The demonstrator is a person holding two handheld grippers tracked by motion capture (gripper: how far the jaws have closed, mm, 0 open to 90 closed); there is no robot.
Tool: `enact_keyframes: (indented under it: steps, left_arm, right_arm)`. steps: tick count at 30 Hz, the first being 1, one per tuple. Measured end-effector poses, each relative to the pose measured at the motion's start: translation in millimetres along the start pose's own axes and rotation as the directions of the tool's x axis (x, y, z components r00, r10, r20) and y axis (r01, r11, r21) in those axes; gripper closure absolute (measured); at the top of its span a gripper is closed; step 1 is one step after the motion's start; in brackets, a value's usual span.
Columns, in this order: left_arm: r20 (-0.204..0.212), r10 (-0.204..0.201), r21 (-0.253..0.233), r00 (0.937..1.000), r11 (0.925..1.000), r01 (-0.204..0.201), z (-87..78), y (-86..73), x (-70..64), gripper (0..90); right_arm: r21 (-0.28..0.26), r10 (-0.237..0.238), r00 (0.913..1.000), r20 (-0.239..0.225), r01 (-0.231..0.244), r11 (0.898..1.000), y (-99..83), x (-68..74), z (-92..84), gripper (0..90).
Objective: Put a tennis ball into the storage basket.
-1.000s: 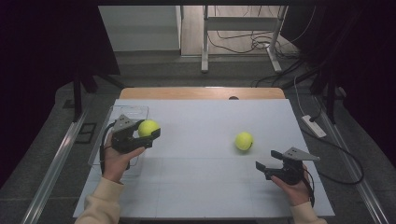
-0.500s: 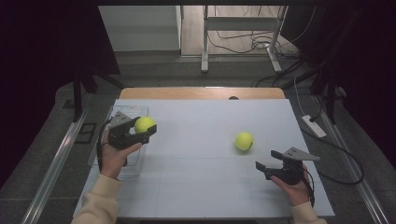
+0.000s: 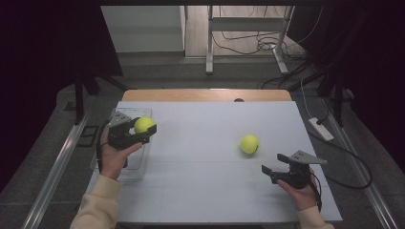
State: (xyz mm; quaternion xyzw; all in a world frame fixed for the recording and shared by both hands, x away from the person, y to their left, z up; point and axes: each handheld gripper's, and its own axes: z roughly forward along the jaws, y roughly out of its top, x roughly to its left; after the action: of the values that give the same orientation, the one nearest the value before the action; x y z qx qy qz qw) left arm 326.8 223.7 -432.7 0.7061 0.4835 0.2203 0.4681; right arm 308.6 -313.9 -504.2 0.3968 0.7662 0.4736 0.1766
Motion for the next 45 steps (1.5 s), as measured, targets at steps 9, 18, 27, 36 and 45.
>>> enact_keyframes:
  steps: [9, 18, 27, 36, 45]
  left_arm:
    - [-0.011, -0.005, -0.001, 0.9999, 1.0, 0.005, 0.0, 3.3, 3.8, 26.8]
    - [-0.031, -0.011, 0.003, 0.9994, 0.9999, 0.011, 3.4, 5.3, 9.6, 26.8]
    - [-0.065, -0.026, 0.019, 0.9975, 0.9994, 0.028, 6.6, 6.9, 22.0, 26.8]
    - [-0.1, -0.034, 0.033, 0.9944, 0.9987, 0.038, 7.8, 9.3, 31.7, 26.8]
    - [-0.135, -0.038, 0.049, 0.9902, 0.9978, 0.045, 8.9, 9.9, 40.1, 26.8]
  right_arm:
    - [0.001, 0.003, 1.0, 0.001, -0.003, 1.0, -0.2, 0.1, 0.0, 14.3]
    - [0.003, 0.001, 1.0, 0.001, -0.001, 1.0, -0.4, 0.2, 0.1, 14.3]
    - [0.003, 0.001, 1.0, 0.002, -0.001, 1.0, -0.4, 0.0, 0.2, 14.3]
    - [0.003, 0.0, 1.0, 0.003, 0.0, 1.0, -0.4, 0.1, 0.1, 14.3]
    - [0.002, 0.001, 1.0, 0.003, -0.001, 1.0, -0.2, 0.2, -0.2, 14.4]
